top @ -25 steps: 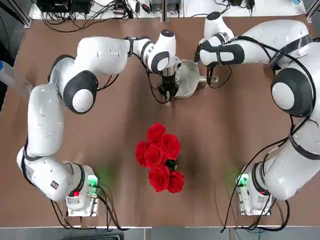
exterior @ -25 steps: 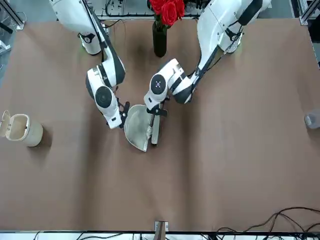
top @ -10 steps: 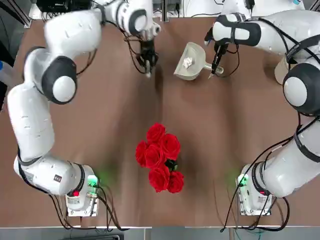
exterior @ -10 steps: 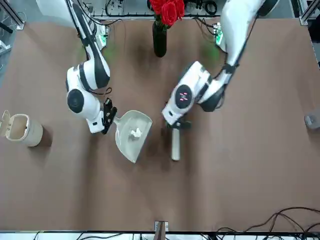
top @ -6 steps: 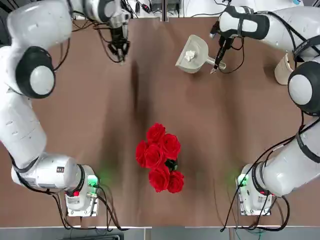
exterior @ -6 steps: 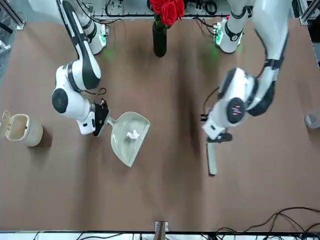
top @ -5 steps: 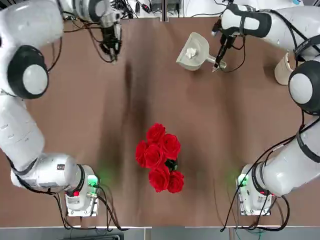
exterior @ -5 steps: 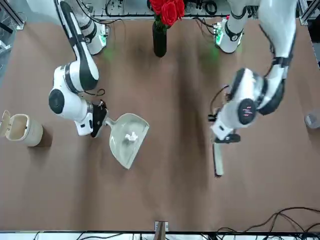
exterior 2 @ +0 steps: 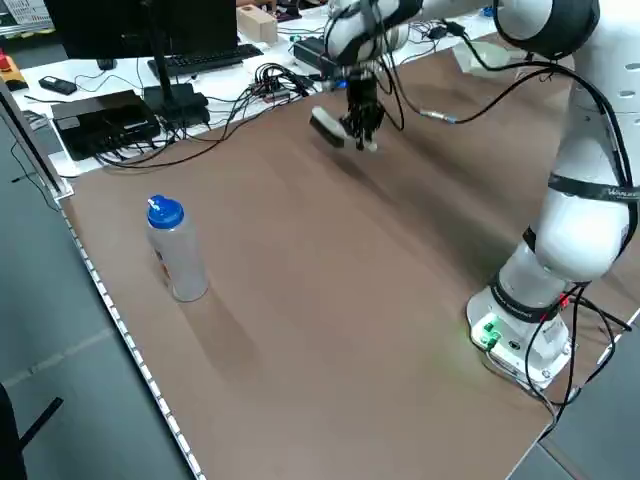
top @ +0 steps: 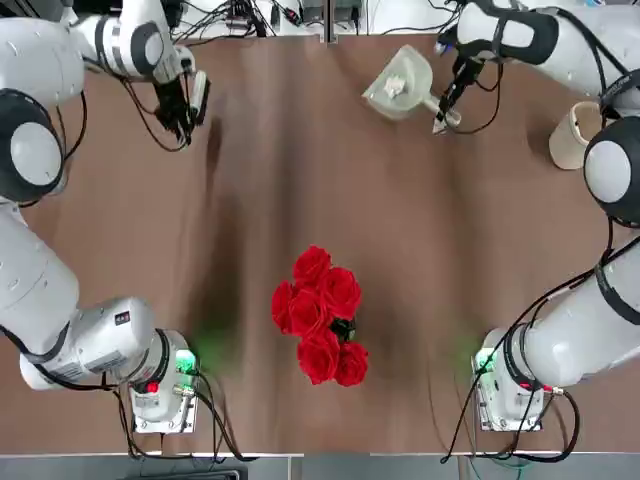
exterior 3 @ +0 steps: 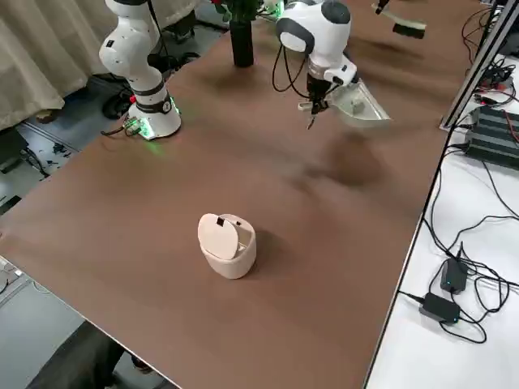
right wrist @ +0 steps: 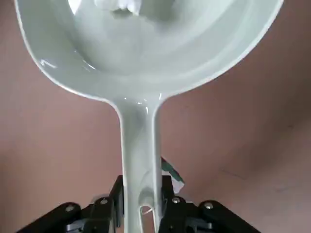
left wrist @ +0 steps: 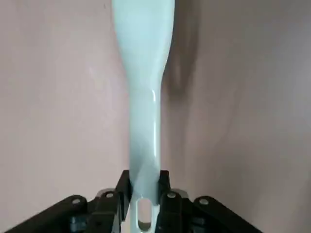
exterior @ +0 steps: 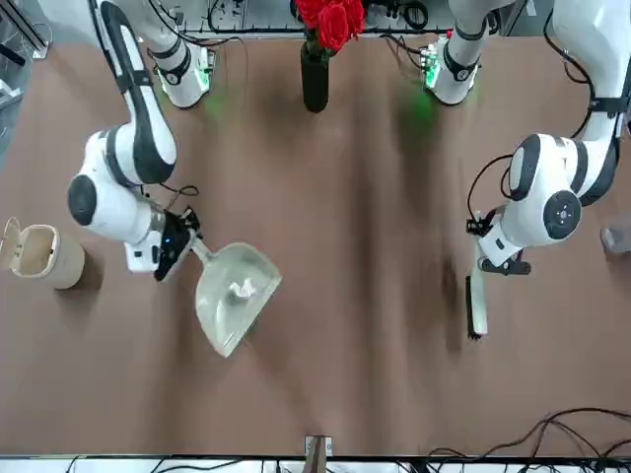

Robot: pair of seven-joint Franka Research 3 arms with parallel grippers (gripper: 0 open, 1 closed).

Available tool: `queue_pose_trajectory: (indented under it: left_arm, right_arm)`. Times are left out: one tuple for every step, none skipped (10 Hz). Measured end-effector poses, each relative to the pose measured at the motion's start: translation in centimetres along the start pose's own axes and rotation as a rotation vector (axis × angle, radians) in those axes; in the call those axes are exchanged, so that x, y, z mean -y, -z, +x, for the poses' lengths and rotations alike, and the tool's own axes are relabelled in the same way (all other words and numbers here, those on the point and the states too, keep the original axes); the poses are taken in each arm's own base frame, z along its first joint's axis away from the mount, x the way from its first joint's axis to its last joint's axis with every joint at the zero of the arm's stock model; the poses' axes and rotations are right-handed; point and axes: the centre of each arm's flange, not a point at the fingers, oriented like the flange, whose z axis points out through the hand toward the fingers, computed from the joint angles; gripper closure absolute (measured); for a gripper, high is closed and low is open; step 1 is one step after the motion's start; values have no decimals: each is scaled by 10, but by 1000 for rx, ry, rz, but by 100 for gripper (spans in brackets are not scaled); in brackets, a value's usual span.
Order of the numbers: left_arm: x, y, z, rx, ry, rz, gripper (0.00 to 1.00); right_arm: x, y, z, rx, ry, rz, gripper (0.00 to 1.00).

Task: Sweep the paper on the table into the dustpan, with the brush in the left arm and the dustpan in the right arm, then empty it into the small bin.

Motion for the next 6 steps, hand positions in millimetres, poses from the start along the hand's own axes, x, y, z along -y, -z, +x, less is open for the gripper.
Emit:
queue_pose_trajectory:
  left_arm:
    - [-1,-22,-4,22,-8,1,73]
    - [-2,-33,-6,37,-14,4,73]
    - [-3,-39,-9,49,-16,4,73]
    - [-3,-43,-11,58,-17,5,73]
    - [-4,-45,-12,62,-12,5,73]
    - [-4,-46,-13,64,9,6,73]
  right_arm:
    - [-6,10,1,-9,-98,-21,67]
    - [-13,14,-2,-12,-206,-32,67]
    - [-20,16,-6,-15,-335,-38,67]
    - [-28,18,-10,-22,-468,-41,67]
    - [-35,20,-14,-29,-563,-44,67]
    - [-47,24,-21,-36,-620,-49,67]
